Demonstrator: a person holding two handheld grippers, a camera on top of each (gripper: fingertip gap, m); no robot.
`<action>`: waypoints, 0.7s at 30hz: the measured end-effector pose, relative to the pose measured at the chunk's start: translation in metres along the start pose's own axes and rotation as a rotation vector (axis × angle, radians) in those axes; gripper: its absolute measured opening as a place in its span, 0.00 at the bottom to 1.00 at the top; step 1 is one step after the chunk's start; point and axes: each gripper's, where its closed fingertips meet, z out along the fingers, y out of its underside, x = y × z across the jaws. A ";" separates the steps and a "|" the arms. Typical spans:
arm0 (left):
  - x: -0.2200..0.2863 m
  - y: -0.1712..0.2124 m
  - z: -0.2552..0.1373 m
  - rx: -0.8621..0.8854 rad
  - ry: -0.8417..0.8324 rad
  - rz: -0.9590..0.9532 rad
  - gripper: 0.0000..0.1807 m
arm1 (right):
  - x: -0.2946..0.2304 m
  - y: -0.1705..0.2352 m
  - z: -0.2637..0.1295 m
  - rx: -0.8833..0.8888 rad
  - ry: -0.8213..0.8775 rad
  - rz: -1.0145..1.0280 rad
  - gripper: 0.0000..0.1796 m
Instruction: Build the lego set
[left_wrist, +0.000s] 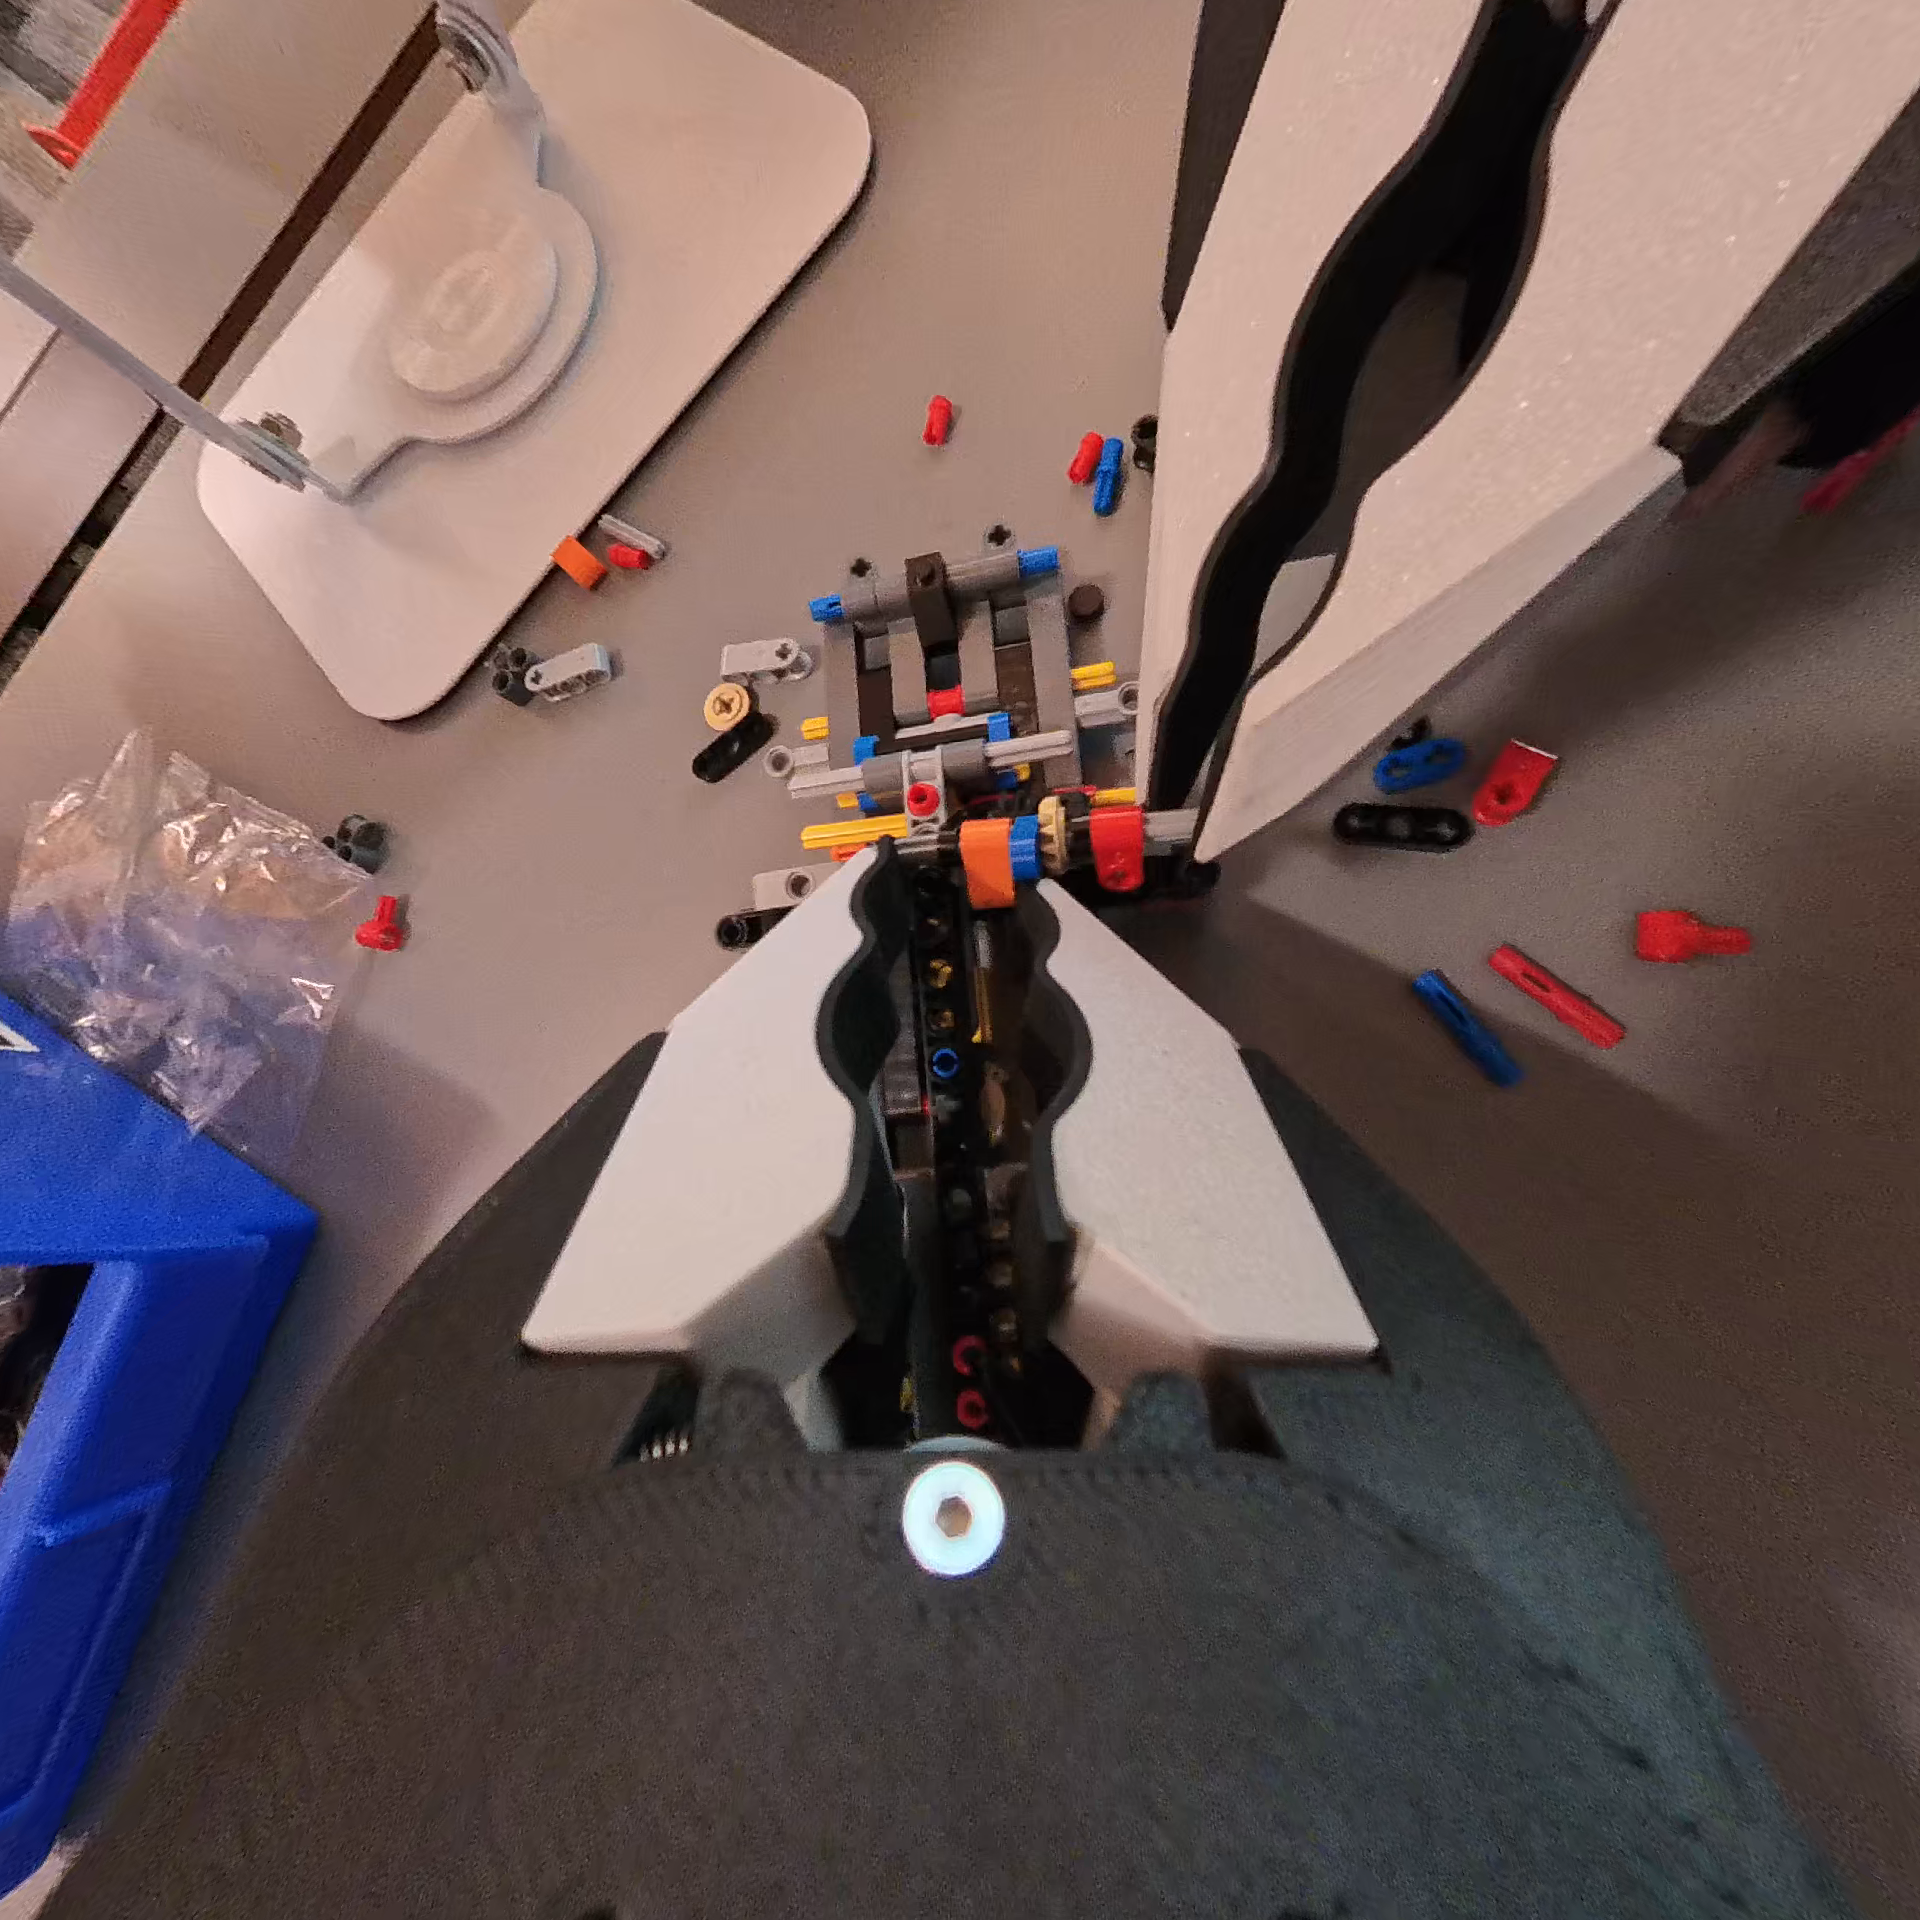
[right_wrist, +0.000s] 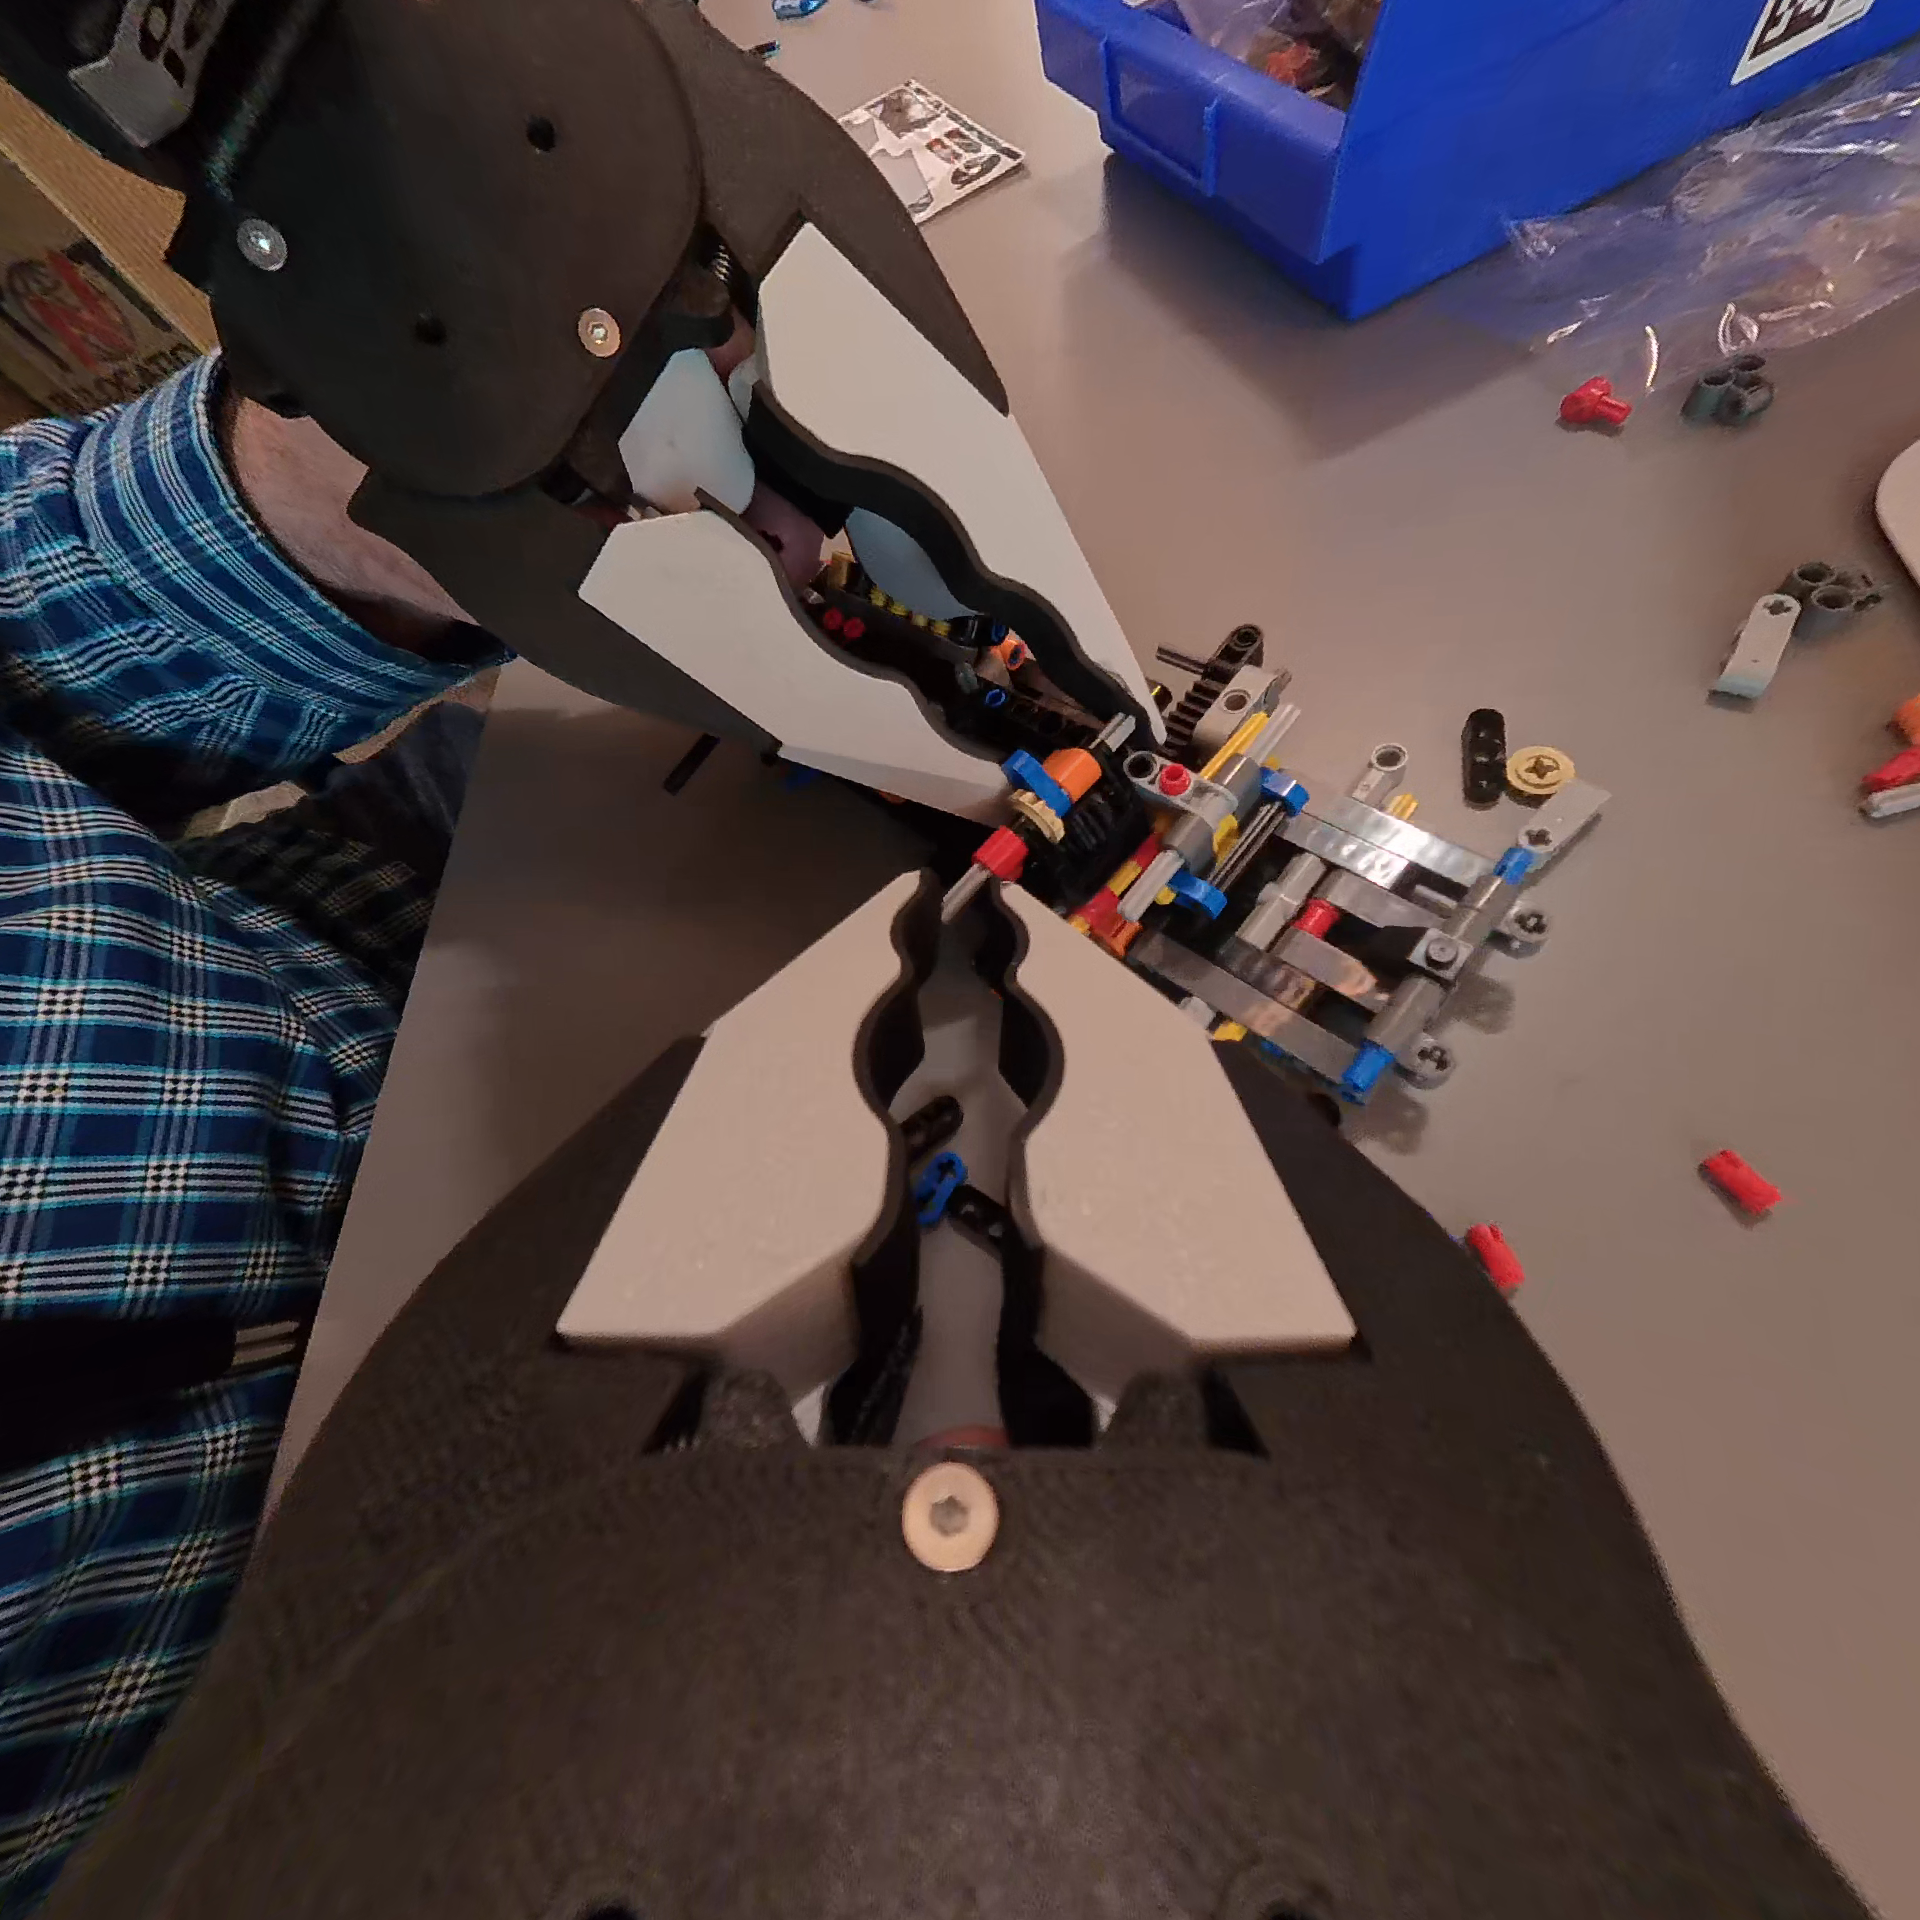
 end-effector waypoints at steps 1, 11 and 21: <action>-0.001 -0.001 0.000 0.008 -0.004 -0.002 0.10 | 0.001 0.000 -0.001 0.004 0.004 -0.001 0.03; 0.004 0.004 -0.001 -0.029 0.052 -0.016 0.13 | 0.005 0.001 -0.003 -0.007 0.020 0.000 0.02; 0.012 0.003 -0.007 -0.009 0.044 -0.047 0.21 | 0.009 0.000 -0.011 0.020 -0.051 0.102 0.01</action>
